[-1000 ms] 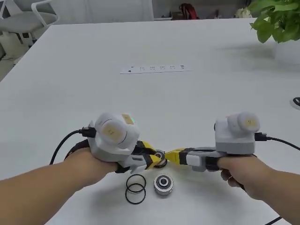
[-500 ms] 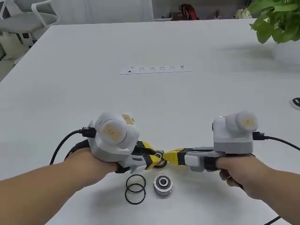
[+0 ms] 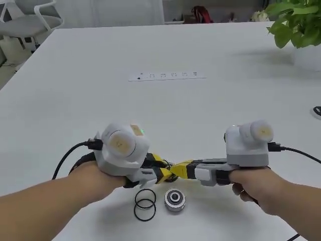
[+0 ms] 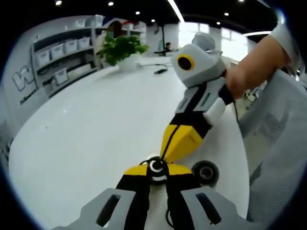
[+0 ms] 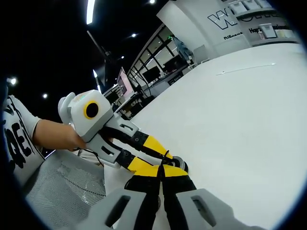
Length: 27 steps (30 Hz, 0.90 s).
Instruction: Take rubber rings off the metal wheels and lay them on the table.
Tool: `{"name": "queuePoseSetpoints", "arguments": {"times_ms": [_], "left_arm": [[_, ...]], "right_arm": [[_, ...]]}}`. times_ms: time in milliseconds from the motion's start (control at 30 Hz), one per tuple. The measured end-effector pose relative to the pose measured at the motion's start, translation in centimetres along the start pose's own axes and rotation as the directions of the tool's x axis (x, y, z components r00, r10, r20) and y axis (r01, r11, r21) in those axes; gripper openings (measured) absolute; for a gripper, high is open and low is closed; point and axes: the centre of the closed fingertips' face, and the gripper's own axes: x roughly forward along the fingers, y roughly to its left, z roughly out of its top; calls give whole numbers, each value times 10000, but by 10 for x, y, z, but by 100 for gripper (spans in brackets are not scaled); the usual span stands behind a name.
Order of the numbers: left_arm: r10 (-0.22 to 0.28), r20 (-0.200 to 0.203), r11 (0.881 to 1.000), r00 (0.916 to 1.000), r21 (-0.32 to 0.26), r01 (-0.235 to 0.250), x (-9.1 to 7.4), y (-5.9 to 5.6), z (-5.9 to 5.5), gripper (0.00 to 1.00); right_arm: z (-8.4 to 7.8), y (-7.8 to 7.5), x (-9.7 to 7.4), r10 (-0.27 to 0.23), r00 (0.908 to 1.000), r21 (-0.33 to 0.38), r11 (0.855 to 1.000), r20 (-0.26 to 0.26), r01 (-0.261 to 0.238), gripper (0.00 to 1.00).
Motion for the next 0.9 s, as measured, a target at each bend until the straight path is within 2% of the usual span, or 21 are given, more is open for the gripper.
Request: {"name": "queuePoseSetpoints", "arguments": {"times_ms": [533,900], "left_arm": [[79,82,10000,9999,34,-79,0,0,0,13],[-161,78,9998,9998,119,160,-2,-3,0,17]], "right_arm": [[0,-11,-5,-388,9992,134,9992,124,386,0],[0,-12,-6,-439,9989,109,9990,145,438,0]]}}
